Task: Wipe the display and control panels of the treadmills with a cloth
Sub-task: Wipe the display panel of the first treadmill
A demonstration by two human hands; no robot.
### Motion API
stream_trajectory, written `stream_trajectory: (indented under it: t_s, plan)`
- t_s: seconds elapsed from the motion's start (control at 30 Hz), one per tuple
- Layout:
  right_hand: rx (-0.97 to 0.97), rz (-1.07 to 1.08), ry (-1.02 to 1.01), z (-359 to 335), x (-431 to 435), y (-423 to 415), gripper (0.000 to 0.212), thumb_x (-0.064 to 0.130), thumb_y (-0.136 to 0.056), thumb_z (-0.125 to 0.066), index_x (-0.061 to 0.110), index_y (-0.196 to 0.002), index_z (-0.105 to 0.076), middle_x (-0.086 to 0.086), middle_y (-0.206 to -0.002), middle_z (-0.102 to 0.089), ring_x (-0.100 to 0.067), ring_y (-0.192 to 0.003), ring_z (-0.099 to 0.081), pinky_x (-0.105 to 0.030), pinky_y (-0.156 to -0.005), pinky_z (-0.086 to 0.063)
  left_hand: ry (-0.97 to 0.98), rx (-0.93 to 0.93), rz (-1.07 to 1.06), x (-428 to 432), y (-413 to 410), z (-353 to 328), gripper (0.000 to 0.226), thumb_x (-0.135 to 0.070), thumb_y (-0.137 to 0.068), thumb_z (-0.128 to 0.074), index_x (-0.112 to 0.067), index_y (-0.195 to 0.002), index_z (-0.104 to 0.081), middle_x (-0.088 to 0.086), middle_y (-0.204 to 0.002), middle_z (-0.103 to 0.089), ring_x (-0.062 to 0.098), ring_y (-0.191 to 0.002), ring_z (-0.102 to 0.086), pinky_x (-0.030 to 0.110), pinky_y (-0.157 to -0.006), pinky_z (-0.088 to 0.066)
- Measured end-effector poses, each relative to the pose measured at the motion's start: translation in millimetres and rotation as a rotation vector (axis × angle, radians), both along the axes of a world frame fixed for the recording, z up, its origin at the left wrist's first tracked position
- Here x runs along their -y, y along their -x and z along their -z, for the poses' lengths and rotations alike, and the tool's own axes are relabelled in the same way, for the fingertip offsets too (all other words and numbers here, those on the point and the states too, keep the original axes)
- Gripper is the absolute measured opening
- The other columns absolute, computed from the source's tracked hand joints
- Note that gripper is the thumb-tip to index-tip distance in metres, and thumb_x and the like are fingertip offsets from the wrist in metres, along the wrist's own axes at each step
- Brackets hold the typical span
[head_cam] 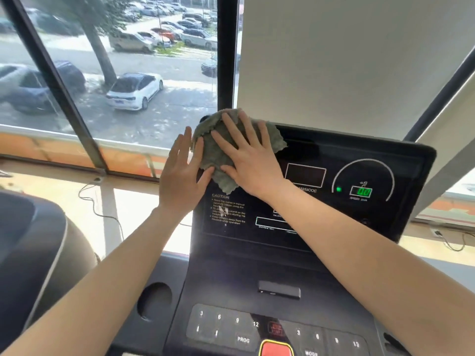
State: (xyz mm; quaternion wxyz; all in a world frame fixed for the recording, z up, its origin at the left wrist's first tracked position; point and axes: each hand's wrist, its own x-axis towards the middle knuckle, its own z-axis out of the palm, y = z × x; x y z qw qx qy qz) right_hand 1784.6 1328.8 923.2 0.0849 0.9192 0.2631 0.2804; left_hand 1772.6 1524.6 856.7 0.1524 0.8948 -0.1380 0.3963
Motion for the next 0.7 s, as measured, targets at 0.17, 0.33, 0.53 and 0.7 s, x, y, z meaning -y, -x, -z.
stream_trajectory:
  t_s: [0.17, 0.33, 0.53, 0.7]
  plan:
    - [-0.037, -0.011, 0.002, 34.1, 12.4, 28.1, 0.081, 0.052, -0.089, -0.062, 0.028, -0.156, -0.026, -0.005, -0.167, -0.009, -0.036, -0.153, -0.002, -0.058, -0.121, -0.007, -0.017, -0.011, 0.067, 11.8, 23.7, 23.1, 0.067, -0.024, -0.091, -0.072, 0.003, -0.146, -0.046, 0.024, -0.15, -0.04, 0.041, -0.132, -0.042, 0.041, -0.115, -0.034]
    - [-0.093, 0.09, 0.012, 76.8, 37.1, 64.4, 0.087, 0.052, -0.09, -0.06, 0.028, -0.159, -0.014, -0.005, -0.168, -0.001, -0.036, -0.153, 0.002, -0.058, -0.121, -0.005, -0.055, -0.106, 0.143, 33.9, 48.9, 56.3, 0.072, -0.026, -0.09, -0.073, 0.004, -0.148, -0.043, 0.021, -0.154, -0.036, 0.039, -0.138, -0.038, 0.047, -0.117, -0.034]
    - [-0.181, 0.169, -0.013, 126.3, 51.5, 105.3, 0.088, 0.051, -0.09, -0.06, 0.029, -0.159, -0.009, -0.003, -0.168, 0.0, -0.036, -0.153, 0.003, -0.057, -0.121, -0.004, -0.081, -0.174, 0.143, 47.0, 80.9, 103.0, 0.073, -0.03, -0.09, -0.075, -0.001, -0.149, -0.044, 0.017, -0.157, -0.036, 0.038, -0.137, -0.04, 0.052, -0.112, -0.04]
    - [-0.228, 0.201, -0.033, 157.7, 60.5, 129.7, 0.082, 0.046, -0.093, -0.059, 0.03, -0.159, -0.013, -0.001, -0.167, -0.007, -0.036, -0.153, -0.001, -0.057, -0.121, -0.008, -0.057, -0.191, 0.141, 58.7, 106.4, 133.5, 0.069, -0.027, -0.089, -0.076, -0.002, -0.147, -0.048, 0.016, -0.155, -0.041, 0.038, -0.138, -0.042, 0.048, -0.117, -0.037]
